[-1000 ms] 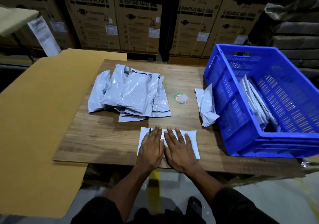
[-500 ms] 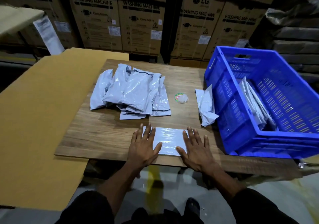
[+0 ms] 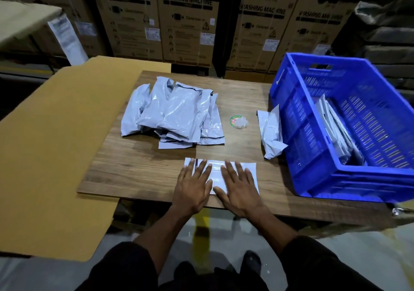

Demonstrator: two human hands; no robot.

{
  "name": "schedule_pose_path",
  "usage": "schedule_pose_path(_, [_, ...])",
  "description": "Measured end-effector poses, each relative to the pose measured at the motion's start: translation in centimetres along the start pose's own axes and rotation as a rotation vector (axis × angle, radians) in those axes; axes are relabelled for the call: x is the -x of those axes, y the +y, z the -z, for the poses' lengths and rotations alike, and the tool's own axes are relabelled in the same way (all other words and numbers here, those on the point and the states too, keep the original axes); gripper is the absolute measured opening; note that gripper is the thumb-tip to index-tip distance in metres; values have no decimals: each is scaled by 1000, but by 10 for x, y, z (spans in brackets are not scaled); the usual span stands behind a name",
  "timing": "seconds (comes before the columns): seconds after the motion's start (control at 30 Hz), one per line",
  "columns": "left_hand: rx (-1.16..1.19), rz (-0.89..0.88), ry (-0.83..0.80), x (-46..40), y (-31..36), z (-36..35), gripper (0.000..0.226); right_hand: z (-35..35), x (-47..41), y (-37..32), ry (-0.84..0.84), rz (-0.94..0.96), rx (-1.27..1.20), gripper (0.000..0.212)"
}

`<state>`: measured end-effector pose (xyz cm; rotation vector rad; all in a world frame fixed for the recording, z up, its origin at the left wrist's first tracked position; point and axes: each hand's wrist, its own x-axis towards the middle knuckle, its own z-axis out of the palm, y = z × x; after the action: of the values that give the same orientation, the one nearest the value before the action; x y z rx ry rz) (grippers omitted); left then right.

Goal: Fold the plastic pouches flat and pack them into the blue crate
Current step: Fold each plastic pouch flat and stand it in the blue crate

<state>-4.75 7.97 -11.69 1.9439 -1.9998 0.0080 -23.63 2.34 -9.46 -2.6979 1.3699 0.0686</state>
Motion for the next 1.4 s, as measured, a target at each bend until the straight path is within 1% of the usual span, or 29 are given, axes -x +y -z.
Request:
schedule_pose_path(0.07, [-36, 17, -15, 3, -4, 0, 54, 0, 5, 14, -11, -35, 22, 90])
schedule_pose_path(0.17, [-41, 60, -71, 3, -9, -1, 61, 7, 12, 28, -47, -77, 21, 99])
schedule_pose_path(0.27, [-51, 84, -123, 1, -14, -1, 65, 17, 17, 36, -119, -72, 27, 100])
schedule_pose_path(0.3, [-55, 80, -126, 1, -15, -1, 65, 20, 19, 36, -106, -49, 40, 99])
schedule_pose_path(0.33, [-58, 70, -136, 1, -16, -2, 65, 23, 22, 35, -41, 5, 69, 95])
schedule_pose_path(0.37, [-62, 64, -158, -1, -16, -2, 65, 25, 25, 34, 45, 83, 110, 85])
schedule_pose_path(0.43, [-62, 67, -185, -3, -16, 1, 68, 19, 25, 30, 172, 272, 182, 55])
schedule_pose_path(0.47, [-53, 68, -202, -4, -16, 3, 74, 16, 23, 28, 203, 333, 193, 42])
schedule_pose_path(0.53, [-29, 75, -248, -5, -16, 6, 92, 14, 18, 23, 236, 348, 158, 26])
schedule_pose_path(0.6, [-36, 65, -236, -4, -15, 11, 102, 10, 11, 23, 252, 339, 119, 24])
schedule_pose_path(0.67, [-118, -33, -181, -2, -12, 16, 95, 13, 7, 22, 261, 336, 53, 27])
schedule_pose_path(0.73, [-201, -96, -152, -1, -13, 15, 78, 25, 8, 17, 345, 313, -13, 25])
schedule_pose_path(0.8, [-274, -97, -127, -2, -12, 17, 58, 36, 13, 12, 446, 328, -37, 24])
schedule_pose_path(0.83, [-291, -85, -114, -4, -12, 19, 54, 39, 17, 11, 460, 376, -10, 24])
schedule_pose_path(0.87, [-292, -75, -108, -5, -12, 21, 57, 39, 20, 13, 427, 457, 48, 28])
schedule_pose_path(0.93, [-278, -72, -116, -7, -14, 25, 66, 36, 25, 21, 337, 645, 190, 43])
schedule_pose_path(0.97, [-270, -78, -111, -8, -16, 26, 68, 34, 24, 26, 315, 721, 235, 43])
schedule_pose_path(1.0, [-260, -81, -104, -9, -19, 27, 70, 31, 23, 29, 307, 765, 257, 37])
schedule_pose_path(1.07, [-236, -83, -101, -12, -26, 30, 70, 33, 19, 33, 388, 774, 254, 21])
schedule_pose_path(1.13, [-243, -69, -49, -15, -29, 36, 66, 49, 14, 35, 457, 728, 161, 24])
schedule_pose_path(1.2, [-257, -26, 55, -14, -25, 46, 66, 68, 11, 34, 405, 677, 66, 28])
schedule_pose_path(1.23, [-266, -1, 126, -13, -23, 51, 70, 75, 9, 32, 368, 648, -3, 27])
schedule_pose_path(1.3, [-268, -7, 259, -10, -18, 59, 75, 82, 6, 29, 317, 542, -251, 24])
schedule_pose_path(1.37, [-231, -110, 308, -7, -15, 63, 76, 86, 5, 27, 269, 359, -600, 30])
schedule_pose_path(1.4, [-191, -172, 297, -7, -15, 63, 75, 92, 5, 27, 210, 257, -736, 33])
